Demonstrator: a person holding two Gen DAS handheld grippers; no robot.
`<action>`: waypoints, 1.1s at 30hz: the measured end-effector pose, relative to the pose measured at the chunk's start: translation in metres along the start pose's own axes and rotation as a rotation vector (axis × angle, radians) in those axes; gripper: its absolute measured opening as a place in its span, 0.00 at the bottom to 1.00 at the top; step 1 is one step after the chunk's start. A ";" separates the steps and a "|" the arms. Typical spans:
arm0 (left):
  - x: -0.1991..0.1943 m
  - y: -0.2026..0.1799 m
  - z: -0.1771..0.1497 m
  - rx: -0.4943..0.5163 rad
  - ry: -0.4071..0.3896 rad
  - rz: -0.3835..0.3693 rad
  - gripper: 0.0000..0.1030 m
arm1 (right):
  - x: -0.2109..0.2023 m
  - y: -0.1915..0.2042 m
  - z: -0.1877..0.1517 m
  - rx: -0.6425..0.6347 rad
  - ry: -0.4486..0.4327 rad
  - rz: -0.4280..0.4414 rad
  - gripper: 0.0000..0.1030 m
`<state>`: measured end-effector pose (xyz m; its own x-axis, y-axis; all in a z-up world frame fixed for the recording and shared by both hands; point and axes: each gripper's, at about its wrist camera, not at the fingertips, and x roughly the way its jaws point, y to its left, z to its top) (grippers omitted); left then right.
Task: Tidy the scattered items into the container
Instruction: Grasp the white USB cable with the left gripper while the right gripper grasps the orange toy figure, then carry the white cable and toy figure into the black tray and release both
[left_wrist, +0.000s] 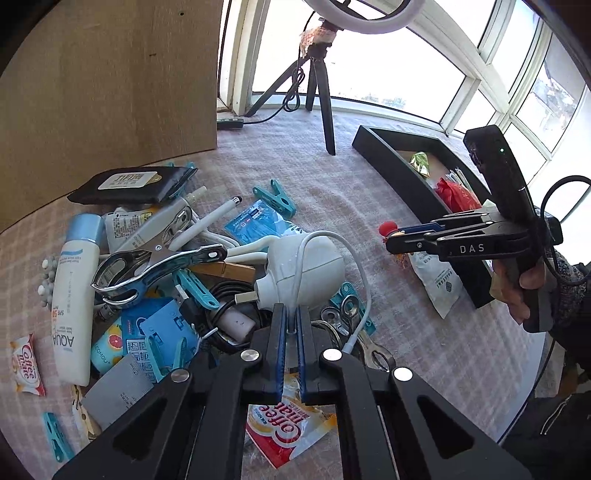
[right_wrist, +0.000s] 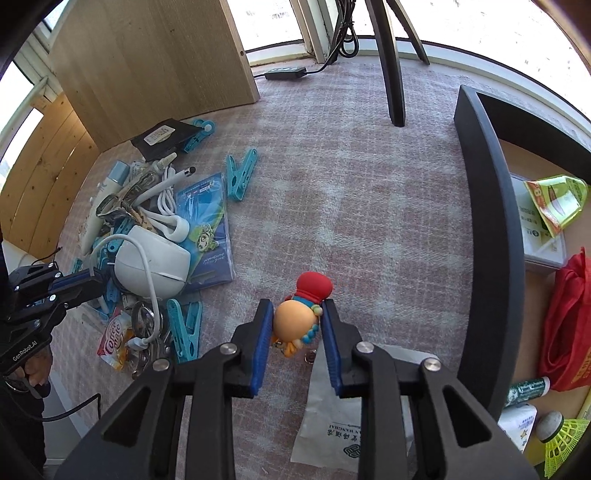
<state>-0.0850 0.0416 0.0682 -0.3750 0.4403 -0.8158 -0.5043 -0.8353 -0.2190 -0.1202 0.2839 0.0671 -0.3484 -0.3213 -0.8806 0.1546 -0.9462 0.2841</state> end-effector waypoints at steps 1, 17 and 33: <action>-0.005 -0.001 0.000 0.001 -0.009 0.005 0.04 | -0.007 0.000 0.000 0.007 -0.015 0.011 0.25; -0.069 -0.059 0.045 0.084 -0.167 -0.015 0.04 | -0.149 -0.057 -0.033 0.165 -0.315 0.037 0.25; -0.003 -0.223 0.126 0.306 -0.154 -0.223 0.04 | -0.220 -0.192 -0.045 0.328 -0.411 -0.205 0.25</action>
<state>-0.0690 0.2681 0.1871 -0.3304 0.6629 -0.6719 -0.7861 -0.5872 -0.1928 -0.0323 0.5381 0.1890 -0.6824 -0.0555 -0.7289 -0.2272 -0.9316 0.2836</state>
